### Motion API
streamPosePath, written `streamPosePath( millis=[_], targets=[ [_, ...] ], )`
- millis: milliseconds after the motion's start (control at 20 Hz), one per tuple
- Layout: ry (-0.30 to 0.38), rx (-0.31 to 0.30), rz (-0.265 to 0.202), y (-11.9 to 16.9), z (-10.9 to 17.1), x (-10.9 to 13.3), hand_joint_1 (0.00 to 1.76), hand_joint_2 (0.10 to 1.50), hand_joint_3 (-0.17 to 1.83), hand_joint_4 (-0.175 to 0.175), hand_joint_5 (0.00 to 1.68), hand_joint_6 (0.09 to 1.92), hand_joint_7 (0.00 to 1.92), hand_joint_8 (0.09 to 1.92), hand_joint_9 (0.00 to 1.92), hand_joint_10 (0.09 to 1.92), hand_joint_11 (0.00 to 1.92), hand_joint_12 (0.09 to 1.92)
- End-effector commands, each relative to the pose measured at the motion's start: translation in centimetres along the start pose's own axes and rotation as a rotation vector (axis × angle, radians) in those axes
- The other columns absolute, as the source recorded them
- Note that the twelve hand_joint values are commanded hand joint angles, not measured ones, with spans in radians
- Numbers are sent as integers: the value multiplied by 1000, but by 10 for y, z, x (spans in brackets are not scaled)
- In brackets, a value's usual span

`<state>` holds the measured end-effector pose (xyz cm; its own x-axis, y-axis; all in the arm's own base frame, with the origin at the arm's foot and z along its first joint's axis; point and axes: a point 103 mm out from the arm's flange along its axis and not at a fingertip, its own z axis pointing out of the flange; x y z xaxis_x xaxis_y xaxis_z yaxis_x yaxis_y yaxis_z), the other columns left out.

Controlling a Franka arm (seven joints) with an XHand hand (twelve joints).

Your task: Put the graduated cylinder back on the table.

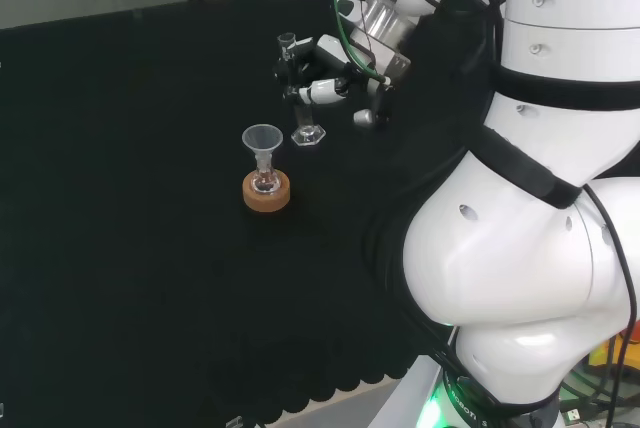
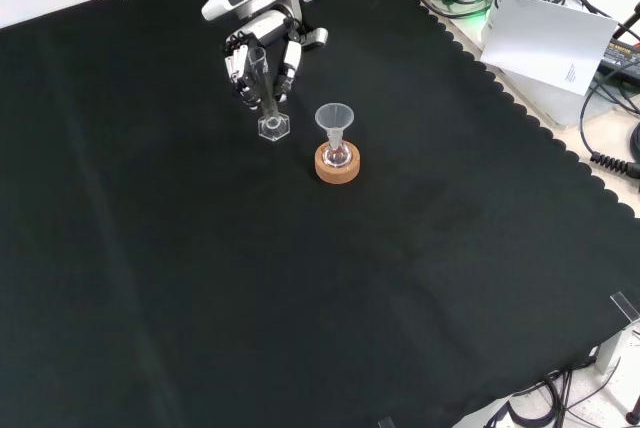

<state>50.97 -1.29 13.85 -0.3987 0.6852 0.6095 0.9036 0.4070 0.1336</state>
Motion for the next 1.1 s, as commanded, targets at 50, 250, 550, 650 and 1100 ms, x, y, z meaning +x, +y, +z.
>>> streamPosePath(
  millis=[50, 250, 550, 650, 1100],
  targets=[
    [6, -46, -4, 5, 15, -10, 1269, 1101, 1, -175, 984, 974, 1034, 957, 1529, 87, 1193, 752],
    [16, -55, -3, 8, 22, -15, 1268, 1102, 2, -175, 982, 978, 1031, 961, 1525, 87, 1189, 753],
    [35, -81, 6, 12, 30, -25, 1266, 1107, 2, -175, 970, 997, 1018, 982, 1519, 87, 1180, 762],
    [37, -91, 6, 13, 32, -27, 1265, 1108, 2, -175, 969, 999, 1016, 984, 1517, 87, 1175, 762],
    [47, -99, 12, 13, 35, -30, 1261, 1117, 2, -175, 951, 1028, 994, 1015, 1490, 87, 1160, 778]
  ],
)
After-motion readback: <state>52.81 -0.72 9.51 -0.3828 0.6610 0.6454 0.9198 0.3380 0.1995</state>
